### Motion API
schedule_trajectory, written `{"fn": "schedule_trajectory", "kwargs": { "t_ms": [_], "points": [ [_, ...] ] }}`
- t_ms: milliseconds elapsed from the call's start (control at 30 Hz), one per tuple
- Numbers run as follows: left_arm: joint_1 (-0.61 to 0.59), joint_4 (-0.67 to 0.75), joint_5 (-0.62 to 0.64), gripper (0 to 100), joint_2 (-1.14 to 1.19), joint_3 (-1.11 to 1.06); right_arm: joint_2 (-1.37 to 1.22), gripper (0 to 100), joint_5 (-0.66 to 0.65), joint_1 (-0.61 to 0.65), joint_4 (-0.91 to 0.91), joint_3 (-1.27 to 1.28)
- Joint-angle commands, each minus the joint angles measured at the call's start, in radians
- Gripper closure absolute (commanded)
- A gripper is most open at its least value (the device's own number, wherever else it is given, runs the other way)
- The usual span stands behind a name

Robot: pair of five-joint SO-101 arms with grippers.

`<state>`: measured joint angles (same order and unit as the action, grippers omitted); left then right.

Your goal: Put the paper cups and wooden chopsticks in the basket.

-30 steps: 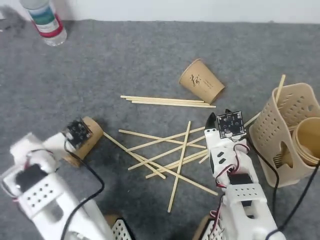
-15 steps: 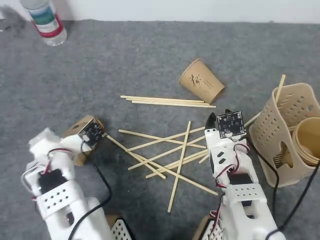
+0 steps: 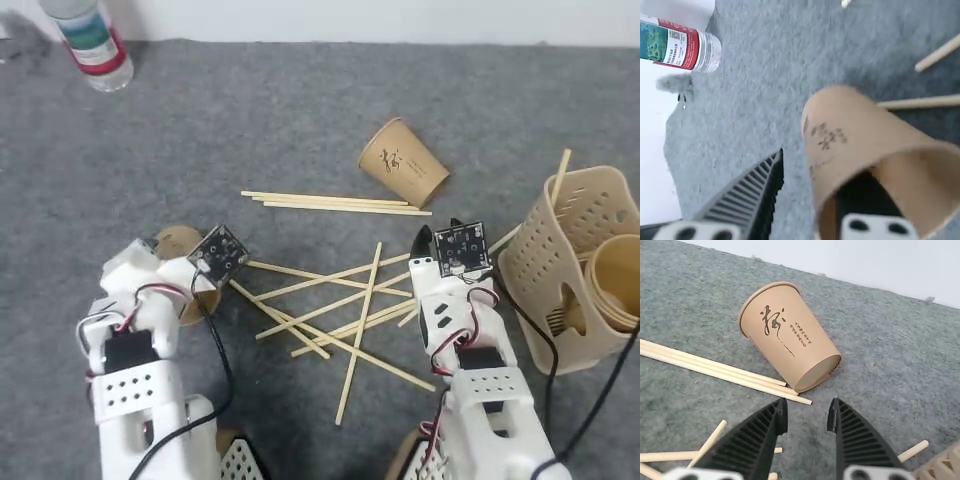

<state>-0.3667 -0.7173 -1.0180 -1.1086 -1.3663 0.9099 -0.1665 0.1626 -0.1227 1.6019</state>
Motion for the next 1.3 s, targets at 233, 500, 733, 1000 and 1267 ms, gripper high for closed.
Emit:
{"fn": "schedule_trajectory", "kwargs": {
  "t_ms": [233,500,733,1000,1267],
  "points": [
    [0.086,0.021,0.187,99,0.230,0.223,0.021,85.0,0.002,0.027,-0.019,-0.012],
    [0.086,-0.143,0.327,99,0.810,0.739,0.021,85.0,0.002,0.027,-0.019,-0.012],
    [0.080,-0.462,0.502,99,1.154,1.224,0.021,84.9,0.002,0.025,-0.019,-0.012],
    [0.012,-0.741,0.503,99,1.240,1.435,0.021,85.0,0.002,0.027,-0.019,-0.012],
    [-0.083,-0.836,0.416,99,1.261,1.435,0.021,85.0,0.002,0.027,-0.019,-0.012]
  ]
}}
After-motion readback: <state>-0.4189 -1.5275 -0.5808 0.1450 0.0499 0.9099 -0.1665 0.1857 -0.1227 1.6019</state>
